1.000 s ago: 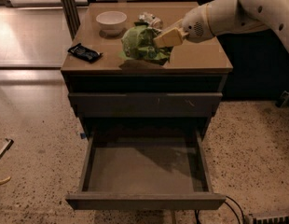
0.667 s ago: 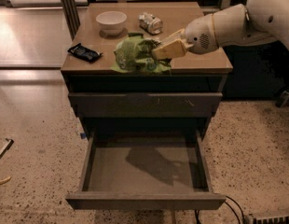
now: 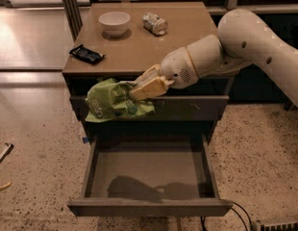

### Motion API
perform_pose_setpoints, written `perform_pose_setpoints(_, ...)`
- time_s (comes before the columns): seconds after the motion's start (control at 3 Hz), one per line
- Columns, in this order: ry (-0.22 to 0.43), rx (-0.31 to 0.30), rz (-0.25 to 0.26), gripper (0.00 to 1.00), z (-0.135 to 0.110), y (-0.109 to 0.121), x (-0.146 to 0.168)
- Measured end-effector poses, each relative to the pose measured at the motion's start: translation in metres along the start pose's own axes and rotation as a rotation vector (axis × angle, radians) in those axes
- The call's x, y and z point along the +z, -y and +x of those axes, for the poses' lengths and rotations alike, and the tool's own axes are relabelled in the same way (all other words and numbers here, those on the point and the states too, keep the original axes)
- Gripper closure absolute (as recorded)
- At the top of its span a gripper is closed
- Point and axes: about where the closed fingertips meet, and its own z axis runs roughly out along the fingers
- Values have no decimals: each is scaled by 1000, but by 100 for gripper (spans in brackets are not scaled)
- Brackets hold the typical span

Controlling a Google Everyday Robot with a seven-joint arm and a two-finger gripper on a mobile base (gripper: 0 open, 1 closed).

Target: Place green rice chip bag into middle drawer

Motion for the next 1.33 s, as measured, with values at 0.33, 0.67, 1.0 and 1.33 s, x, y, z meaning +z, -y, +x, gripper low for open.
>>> perform_pose_setpoints(0.33, 0, 0, 0, 100, 0, 0, 0)
perform_pose_setpoints(0.67, -26, 14, 1, 100, 10, 4, 13)
perform_pose_setpoints(1.0, -104, 51, 38, 100, 35, 7, 42)
perform_pose_setpoints(1.33, -185, 141, 83, 100, 85, 9, 76)
